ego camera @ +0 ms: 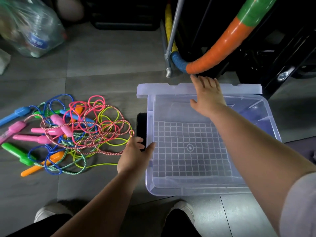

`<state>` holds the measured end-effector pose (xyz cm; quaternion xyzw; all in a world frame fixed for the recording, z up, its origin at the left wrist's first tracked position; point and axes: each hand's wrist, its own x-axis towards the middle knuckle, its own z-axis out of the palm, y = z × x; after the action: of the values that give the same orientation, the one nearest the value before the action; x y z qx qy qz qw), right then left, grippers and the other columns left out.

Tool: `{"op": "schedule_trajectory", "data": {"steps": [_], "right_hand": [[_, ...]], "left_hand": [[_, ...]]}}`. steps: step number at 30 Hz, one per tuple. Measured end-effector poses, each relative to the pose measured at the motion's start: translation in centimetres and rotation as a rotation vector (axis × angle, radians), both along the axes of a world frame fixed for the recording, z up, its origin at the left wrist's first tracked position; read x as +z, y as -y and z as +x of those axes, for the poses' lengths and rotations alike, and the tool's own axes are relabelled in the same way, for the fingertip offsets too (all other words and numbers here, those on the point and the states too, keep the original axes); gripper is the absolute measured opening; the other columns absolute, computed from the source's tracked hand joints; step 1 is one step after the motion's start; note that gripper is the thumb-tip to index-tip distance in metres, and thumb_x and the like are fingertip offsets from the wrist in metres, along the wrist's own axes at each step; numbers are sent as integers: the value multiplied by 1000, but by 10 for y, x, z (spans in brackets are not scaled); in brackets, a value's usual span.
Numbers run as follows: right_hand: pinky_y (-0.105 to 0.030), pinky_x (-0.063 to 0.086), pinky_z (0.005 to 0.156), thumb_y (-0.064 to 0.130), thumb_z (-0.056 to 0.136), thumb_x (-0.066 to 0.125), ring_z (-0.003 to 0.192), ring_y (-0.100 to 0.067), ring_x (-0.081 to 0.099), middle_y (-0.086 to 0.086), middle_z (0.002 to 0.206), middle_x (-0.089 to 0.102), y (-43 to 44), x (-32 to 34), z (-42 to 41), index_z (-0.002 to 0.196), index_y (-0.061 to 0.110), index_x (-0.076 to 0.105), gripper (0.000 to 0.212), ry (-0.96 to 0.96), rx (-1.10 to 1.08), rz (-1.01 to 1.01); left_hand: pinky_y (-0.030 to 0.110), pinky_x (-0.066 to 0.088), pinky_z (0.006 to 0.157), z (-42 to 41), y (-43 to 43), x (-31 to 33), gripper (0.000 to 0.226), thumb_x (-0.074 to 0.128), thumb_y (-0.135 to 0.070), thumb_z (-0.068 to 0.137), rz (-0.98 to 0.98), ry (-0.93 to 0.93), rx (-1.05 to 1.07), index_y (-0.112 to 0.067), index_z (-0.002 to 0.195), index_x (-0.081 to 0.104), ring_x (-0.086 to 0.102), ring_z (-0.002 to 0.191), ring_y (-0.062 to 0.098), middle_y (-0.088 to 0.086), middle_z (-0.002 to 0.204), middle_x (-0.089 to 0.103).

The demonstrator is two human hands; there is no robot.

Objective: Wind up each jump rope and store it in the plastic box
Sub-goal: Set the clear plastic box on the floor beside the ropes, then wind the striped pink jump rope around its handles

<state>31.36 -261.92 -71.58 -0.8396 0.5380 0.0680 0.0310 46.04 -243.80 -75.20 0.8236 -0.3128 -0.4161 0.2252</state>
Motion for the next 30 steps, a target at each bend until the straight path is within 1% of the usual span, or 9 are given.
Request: {"op": "schedule_trajectory", "data": {"steps": [4, 6, 8, 12, 17, 21, 24, 27, 30], "right_hand": [[-42, 26, 107, 10, 81, 53, 122, -34, 40, -19, 128, 48, -14, 16, 4, 127, 4, 43, 48, 96, -21, -112], [-41, 48, 78, 6, 68, 51, 86, -40, 60, -24, 87, 64, -30, 31, 10, 92, -3, 61, 28, 233, -15, -296], [-36, 51, 61, 13, 64, 43, 65, -38, 63, -22, 67, 64, -54, 50, 18, 76, -2, 62, 27, 308, -9, -320], [-38, 42, 75, 11, 88, 42, 98, -39, 56, -23, 103, 63, -110, 98, 49, 101, 1, 56, 22, 297, -44, -16], [-34, 40, 74, 15, 90, 39, 101, -33, 56, -16, 110, 62, -191, 151, 100, 95, 13, 58, 19, 252, 164, 150], [-30, 41, 77, 15, 86, 43, 104, -28, 55, -8, 112, 63, -230, 170, 150, 102, 15, 59, 22, 168, 285, 240], [-29, 41, 77, 15, 86, 46, 105, -28, 55, -7, 115, 61, -241, 157, 196, 108, 15, 57, 25, 81, 356, 302], [-30, 43, 81, 15, 86, 48, 106, -28, 56, -8, 116, 60, -242, 114, 244, 110, 12, 57, 26, -13, 410, 365], [-30, 44, 82, 17, 87, 48, 105, -29, 56, -10, 117, 60, -234, 54, 286, 114, 16, 56, 28, -43, 375, 443]], "left_hand": [[28, 43, 83, 19, -7, 22, 31, 54, -26, 88, -66, 3, -24, -10, 114, 54, 58, 103, 27, 4, 104, 61], [23, 38, 72, 35, -18, 41, 17, 54, -16, 87, -129, 7, -32, -8, 100, 63, 60, 95, 24, 6, 94, 64], [20, 33, 66, 52, -37, 66, 10, 53, -9, 86, -165, 2, -11, -9, 88, 63, 56, 83, 18, 6, 82, 60], [28, 39, 70, 90, -102, 122, 12, 52, -5, 86, -207, 70, 54, -9, 81, 63, 53, 76, 18, 12, 82, 63], [41, 48, 82, 141, -197, 185, 16, 48, -20, 69, -262, 129, 139, -25, 55, 50, 60, 80, 28, 15, 81, 62], [27, 41, 62, 184, -252, 206, 31, 49, -2, 83, -298, 194, 287, -24, 62, 51, 56, 68, 25, 10, 75, 62], [19, 39, 57, 216, -269, 195, 31, 49, -2, 83, -287, 213, 317, -26, 63, 51, 59, 66, 20, 1, 69, 61], [8, 38, 45, 242, -263, 167, 30, 49, -3, 84, -283, 161, 385, -24, 63, 53, 53, 40, -3, -8, 60, 61], [16, 41, 46, 266, -248, 142, 26, 48, -8, 86, -260, 45, 438, -22, 66, 56, 50, 36, -3, -14, 50, 62]]}}
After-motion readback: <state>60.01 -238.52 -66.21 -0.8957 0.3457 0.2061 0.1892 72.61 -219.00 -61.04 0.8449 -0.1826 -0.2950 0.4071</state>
